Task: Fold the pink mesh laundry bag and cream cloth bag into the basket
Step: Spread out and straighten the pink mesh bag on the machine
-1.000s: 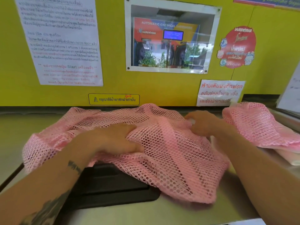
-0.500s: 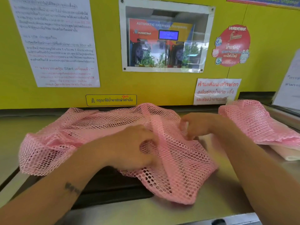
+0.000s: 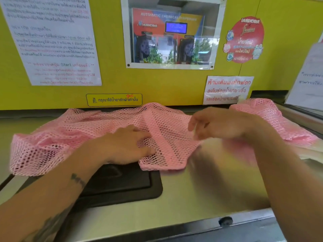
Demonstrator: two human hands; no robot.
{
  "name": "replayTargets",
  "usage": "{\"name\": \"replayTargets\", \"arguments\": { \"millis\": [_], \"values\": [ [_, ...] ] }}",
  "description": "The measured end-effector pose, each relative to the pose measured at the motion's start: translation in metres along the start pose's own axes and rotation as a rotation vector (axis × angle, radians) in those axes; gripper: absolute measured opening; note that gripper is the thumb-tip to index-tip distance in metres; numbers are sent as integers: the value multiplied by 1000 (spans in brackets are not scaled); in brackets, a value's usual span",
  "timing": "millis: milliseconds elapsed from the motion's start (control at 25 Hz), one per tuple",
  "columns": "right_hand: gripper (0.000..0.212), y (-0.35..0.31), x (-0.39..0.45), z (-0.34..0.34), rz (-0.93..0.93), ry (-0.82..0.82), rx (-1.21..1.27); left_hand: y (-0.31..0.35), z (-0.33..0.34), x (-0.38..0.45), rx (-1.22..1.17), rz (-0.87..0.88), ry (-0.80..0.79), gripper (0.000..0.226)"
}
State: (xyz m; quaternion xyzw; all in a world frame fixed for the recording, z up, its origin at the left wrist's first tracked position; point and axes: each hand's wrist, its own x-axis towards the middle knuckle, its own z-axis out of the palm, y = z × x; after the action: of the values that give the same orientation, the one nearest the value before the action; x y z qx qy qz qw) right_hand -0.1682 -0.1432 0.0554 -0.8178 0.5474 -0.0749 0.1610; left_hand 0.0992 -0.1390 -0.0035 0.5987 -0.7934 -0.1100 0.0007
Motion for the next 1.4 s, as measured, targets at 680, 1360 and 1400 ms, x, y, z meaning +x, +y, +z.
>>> {"name": "replayTargets", "arguments": {
  "millis": [680, 1360, 1400],
  "values": [
    [16, -3, -23, 47, 8, 484, 289, 54, 10, -16, -292, 290, 438, 40],
    [31, 35, -55, 11, 78, 310, -236, 45, 1, -26, -207, 447, 180, 42],
    [32, 35, -61, 2, 138, 243, -223, 50, 2, -28, -199, 462, 166, 43]
  ]
}}
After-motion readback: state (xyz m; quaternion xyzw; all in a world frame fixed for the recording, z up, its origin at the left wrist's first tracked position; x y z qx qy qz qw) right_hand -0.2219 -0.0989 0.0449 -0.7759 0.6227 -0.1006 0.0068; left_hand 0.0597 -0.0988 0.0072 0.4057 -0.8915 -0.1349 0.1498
